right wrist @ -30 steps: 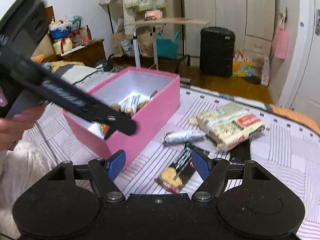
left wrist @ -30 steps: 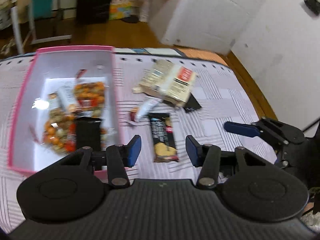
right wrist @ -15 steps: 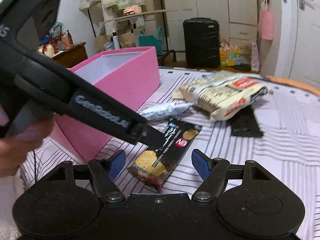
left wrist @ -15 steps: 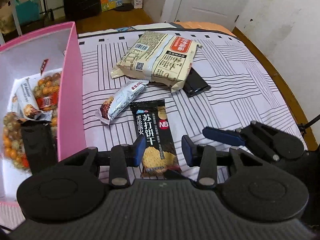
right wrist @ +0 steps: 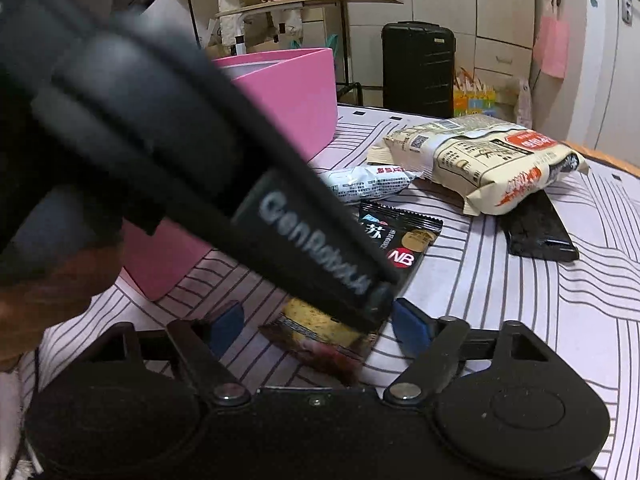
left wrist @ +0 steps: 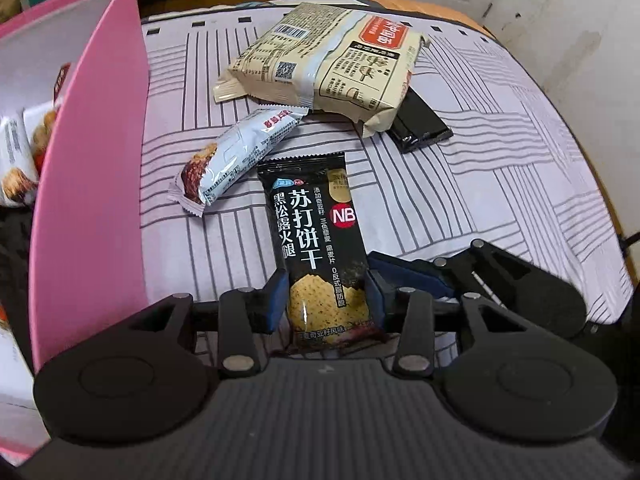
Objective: Organize snacks
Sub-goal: 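Move the left tool to the black NB cracker pack and grasp it, then carry the cracker pack into the pink box and open the left tool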
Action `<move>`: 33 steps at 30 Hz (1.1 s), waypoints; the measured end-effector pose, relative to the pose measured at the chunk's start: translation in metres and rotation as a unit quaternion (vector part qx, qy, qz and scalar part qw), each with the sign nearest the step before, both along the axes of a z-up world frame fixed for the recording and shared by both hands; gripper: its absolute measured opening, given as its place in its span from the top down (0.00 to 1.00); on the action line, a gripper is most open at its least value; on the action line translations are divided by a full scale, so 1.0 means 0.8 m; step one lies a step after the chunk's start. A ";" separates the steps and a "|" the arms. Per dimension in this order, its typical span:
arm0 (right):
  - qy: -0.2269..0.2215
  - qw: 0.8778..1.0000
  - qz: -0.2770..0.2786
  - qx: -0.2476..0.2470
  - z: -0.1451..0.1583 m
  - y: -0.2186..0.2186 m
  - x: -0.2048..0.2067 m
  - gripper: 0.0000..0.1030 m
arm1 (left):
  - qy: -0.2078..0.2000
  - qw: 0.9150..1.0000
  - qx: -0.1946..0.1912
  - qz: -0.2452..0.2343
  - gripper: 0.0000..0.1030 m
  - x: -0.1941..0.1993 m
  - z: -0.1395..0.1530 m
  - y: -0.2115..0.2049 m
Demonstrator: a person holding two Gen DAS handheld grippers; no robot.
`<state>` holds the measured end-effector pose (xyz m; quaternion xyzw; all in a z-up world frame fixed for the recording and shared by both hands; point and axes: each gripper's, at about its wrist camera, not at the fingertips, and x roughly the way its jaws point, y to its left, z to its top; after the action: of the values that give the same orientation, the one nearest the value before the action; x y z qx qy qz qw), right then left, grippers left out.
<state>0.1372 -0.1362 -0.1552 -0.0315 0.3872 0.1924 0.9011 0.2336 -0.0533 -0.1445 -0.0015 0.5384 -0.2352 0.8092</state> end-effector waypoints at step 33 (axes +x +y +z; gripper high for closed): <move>-0.023 0.996 -0.037 -0.075 0.077 0.028 -0.061 0.32 | 0.042 0.997 -0.067 -0.003 0.60 -0.049 0.041 0.025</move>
<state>0.0884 -0.1135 -0.0939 -0.0886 0.3810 0.1284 0.9113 0.1942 -0.0335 -0.1117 -0.0638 0.5547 -0.2727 0.7835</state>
